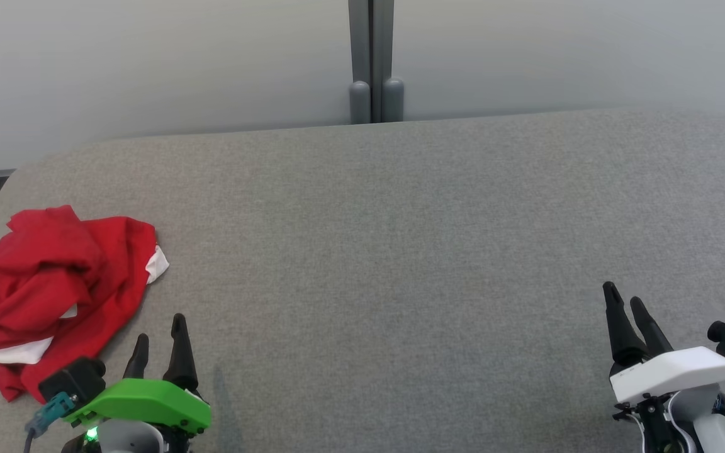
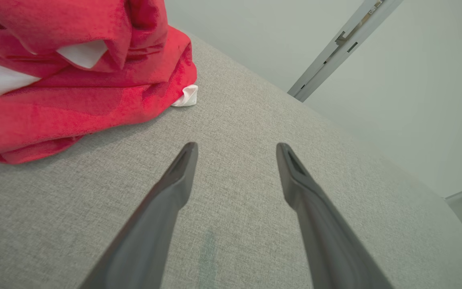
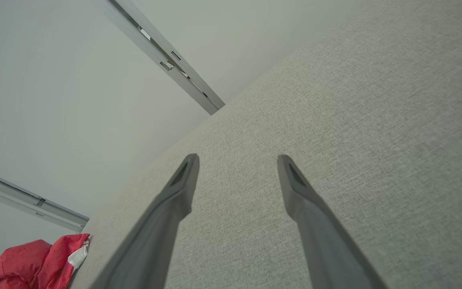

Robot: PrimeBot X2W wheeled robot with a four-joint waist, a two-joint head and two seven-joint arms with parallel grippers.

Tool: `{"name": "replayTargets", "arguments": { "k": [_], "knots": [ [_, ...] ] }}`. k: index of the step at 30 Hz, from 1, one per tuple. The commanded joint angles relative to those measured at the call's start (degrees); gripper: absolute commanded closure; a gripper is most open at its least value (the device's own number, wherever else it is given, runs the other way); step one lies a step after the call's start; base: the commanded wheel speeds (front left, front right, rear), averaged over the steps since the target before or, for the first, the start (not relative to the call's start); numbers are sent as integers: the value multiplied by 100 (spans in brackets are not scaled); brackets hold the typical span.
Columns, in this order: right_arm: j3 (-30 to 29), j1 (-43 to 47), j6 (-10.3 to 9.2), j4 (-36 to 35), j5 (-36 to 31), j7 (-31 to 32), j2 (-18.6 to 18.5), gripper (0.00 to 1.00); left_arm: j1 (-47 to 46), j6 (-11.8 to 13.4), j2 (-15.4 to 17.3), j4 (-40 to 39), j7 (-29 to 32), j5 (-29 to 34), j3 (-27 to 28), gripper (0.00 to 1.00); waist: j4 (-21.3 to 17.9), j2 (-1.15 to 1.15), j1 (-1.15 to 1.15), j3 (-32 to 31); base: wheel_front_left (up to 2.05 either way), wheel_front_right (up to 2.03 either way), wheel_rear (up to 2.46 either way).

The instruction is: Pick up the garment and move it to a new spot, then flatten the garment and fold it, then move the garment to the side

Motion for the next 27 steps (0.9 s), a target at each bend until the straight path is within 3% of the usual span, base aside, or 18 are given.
{"name": "replayTargets", "arguments": {
  "k": [1, 12, 27],
  "knots": [
    [-4, -104, 2, -87, -198, -65, -47, 0, -144, 50, 81, -71, -57, 195, -39, 0, 0, 0, 0, -5, 0, 0, 0],
    [95, -77, 3, -124, -982, -254, -51, 0, -158, 175, 193, -114, -244, 924, -309, 0, -20, 0, 0, -28, 0, 0, 0],
    [93, 5, 3, -288, -1949, -488, 109, 0, -137, 245, -20, -13, -473, 1656, -342, 0, 6, 0, 0, -23, 0, 0, 0]
  ]
}}
